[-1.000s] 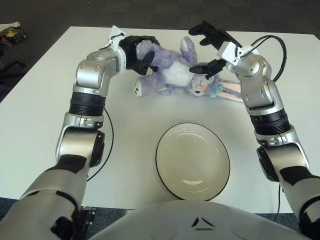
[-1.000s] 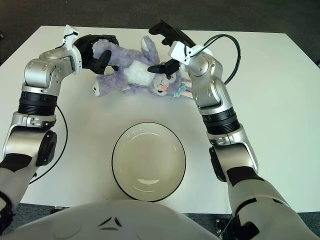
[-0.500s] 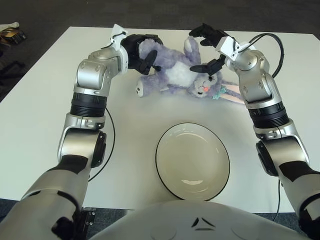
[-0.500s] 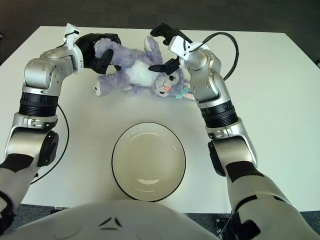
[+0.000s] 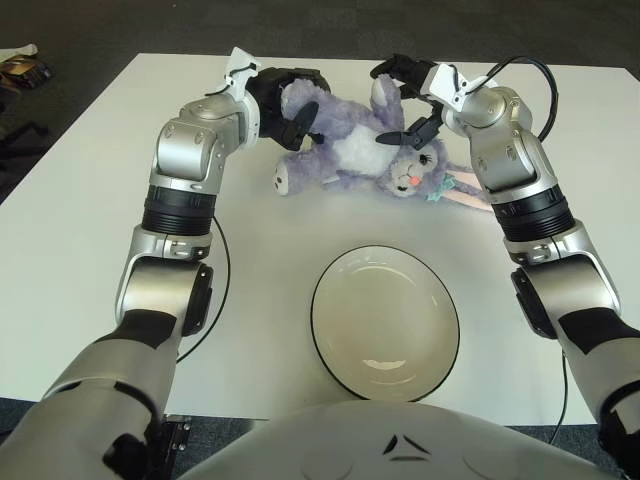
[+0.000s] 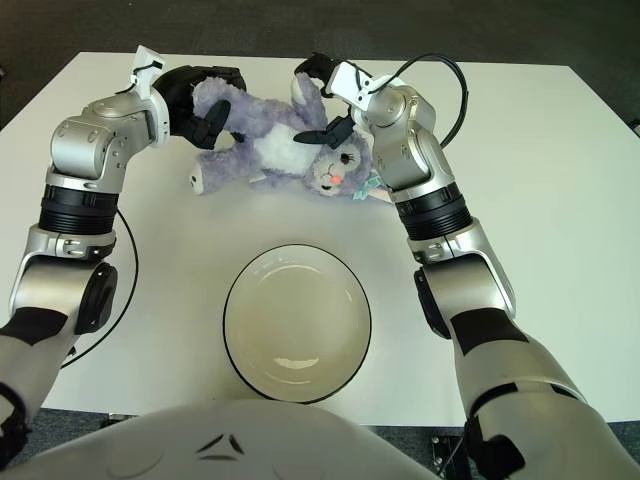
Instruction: Put the doll into the plate.
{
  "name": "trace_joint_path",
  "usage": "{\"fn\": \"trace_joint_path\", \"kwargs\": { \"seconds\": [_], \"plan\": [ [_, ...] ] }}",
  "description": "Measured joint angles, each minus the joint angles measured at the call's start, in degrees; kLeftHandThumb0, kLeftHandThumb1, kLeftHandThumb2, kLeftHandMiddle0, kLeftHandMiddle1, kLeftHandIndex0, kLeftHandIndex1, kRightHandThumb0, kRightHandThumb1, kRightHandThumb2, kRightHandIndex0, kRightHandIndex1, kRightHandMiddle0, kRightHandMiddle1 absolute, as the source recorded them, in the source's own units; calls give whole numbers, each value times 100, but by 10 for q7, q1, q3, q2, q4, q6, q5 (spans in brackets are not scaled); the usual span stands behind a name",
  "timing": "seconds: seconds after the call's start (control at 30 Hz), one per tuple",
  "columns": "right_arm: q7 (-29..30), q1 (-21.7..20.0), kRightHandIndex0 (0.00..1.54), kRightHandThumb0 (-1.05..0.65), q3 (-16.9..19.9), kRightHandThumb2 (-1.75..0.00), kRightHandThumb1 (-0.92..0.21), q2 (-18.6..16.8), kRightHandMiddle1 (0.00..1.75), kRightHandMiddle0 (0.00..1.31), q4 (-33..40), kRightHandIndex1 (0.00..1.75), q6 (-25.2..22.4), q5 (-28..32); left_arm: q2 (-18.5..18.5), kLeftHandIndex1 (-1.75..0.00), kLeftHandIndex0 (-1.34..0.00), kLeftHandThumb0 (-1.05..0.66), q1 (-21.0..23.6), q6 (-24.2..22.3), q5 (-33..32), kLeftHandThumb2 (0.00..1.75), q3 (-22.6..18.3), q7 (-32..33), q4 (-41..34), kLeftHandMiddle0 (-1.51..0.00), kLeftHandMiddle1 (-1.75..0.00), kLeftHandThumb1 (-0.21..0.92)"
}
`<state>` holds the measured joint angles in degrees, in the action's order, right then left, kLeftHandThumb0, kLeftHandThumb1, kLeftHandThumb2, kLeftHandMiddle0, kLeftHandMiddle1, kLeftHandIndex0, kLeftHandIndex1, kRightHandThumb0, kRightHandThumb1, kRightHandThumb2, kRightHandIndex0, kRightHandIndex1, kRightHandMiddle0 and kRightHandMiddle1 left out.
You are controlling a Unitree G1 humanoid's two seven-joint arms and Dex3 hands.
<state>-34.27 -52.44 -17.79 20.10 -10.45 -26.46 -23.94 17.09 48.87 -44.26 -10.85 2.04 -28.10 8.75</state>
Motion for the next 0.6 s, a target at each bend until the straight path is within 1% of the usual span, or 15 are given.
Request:
{"fn": "trace_joint_path", "kwargs": {
  "seconds": [0.27, 0.4, 0.6],
  "plan": [
    [-37, -18, 9, -62, -22, -80, -37, 7, 36, 0, -35, 40, 16, 0, 7, -175, -77, 0, 0, 17, 8, 156, 8, 0, -1, -86, -141, 0],
    [-52, -22, 9, -59, -28, -82, -37, 8, 30, 0, -42, 37, 16, 0, 7, -175, -76, 0, 0, 21, 9, 155, 9, 0, -3, -84, -142, 1],
    [-72, -27, 10, -61, -36, -79, -42, 8, 21, 0, -42, 35, 5, 0, 7, -175, -75, 0, 0, 36, 11, 155, 12, 0, -4, -85, -141, 2]
  ]
}}
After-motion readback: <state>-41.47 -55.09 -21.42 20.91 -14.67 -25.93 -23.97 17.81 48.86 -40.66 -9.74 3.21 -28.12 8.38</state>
